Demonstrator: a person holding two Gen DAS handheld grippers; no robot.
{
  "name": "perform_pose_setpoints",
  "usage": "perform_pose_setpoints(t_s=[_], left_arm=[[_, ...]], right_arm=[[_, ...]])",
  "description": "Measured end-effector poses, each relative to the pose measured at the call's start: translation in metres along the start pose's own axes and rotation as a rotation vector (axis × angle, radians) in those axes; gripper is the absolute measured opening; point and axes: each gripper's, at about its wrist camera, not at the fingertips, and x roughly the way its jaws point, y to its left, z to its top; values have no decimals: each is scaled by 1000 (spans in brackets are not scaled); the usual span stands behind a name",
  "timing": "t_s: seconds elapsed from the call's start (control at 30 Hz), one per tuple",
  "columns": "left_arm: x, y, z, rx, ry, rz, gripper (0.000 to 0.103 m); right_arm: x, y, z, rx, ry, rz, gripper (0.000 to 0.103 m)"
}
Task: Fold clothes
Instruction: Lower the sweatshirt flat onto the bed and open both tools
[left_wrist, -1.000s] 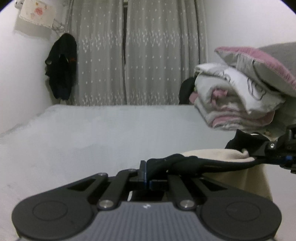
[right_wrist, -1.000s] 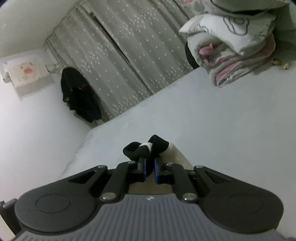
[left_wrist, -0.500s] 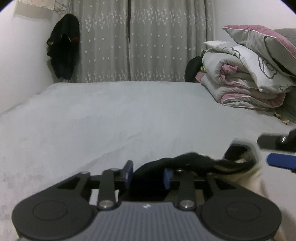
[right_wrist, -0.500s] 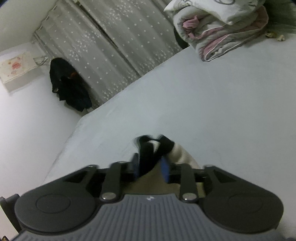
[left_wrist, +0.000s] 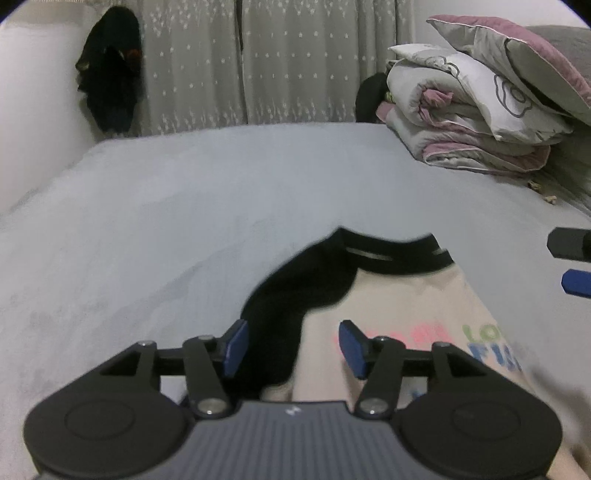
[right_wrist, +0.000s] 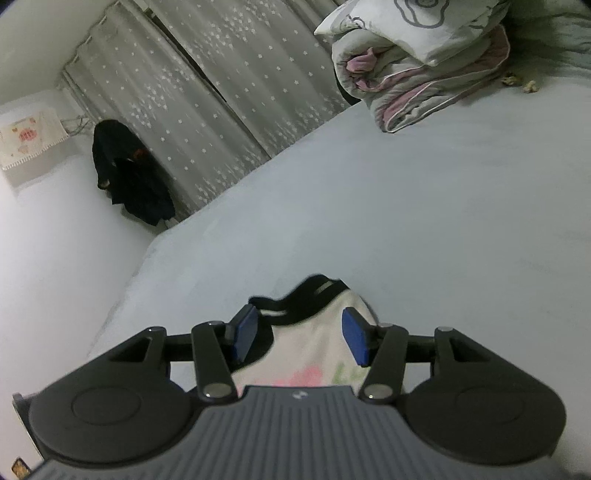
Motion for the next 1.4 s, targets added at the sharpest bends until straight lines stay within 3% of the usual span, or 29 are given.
perform_pose_setpoints(t_s=[0.27, 0.83, 1.23, 1.4], left_arm=[[-40, 1, -28, -13, 39, -18, 56], [-91, -3, -83, -56, 86, -96, 57], [-121, 18, -138, -242, 85, -227, 58], [-123, 20, -157, -263, 126, -286, 58]], right_arm=[[-34, -6, -20, -18, 32, -43, 56], [-64, -17, -76, 22, 96, -39, 56], [-90, -59, -117, 73, 110, -40, 56], [-97, -55, -128, -86, 128, -80, 56]])
